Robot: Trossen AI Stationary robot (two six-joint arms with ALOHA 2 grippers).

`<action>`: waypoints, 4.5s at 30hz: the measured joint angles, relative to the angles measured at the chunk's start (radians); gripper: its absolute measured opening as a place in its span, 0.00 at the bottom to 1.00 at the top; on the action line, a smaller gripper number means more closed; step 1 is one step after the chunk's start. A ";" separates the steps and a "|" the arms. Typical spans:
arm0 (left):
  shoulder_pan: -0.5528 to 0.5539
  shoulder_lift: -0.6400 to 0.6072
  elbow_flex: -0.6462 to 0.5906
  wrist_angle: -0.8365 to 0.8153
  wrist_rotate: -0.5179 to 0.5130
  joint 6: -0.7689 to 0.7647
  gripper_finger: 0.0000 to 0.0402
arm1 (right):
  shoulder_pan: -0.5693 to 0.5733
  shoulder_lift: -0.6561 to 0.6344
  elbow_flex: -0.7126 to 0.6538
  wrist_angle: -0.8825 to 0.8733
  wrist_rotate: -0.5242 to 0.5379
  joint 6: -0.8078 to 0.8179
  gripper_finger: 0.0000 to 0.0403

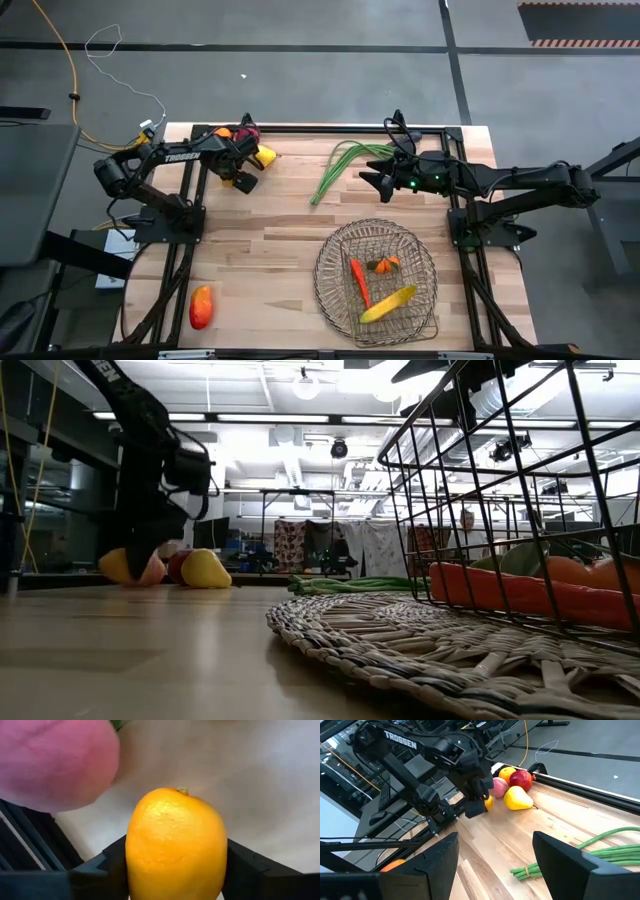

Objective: Build produce basket
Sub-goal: Put the lemon into the wire basket, then put the beans into the wire basket

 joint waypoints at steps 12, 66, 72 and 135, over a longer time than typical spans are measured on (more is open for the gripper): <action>-0.140 -0.431 0.036 0.214 0.217 -0.207 0.54 | 0.000 0.000 0.000 0.000 -0.022 -0.013 0.61; -0.889 -0.038 0.399 0.968 0.202 0.006 0.56 | 0.212 -0.150 0.121 -0.226 -0.194 0.180 0.61; -0.990 0.226 0.638 0.931 0.074 -0.033 0.56 | 0.212 -0.210 0.200 -0.310 -0.030 -0.042 0.61; -0.936 0.615 1.124 0.439 0.062 0.051 0.80 | 0.211 -0.130 0.209 -0.271 0.121 -0.203 0.61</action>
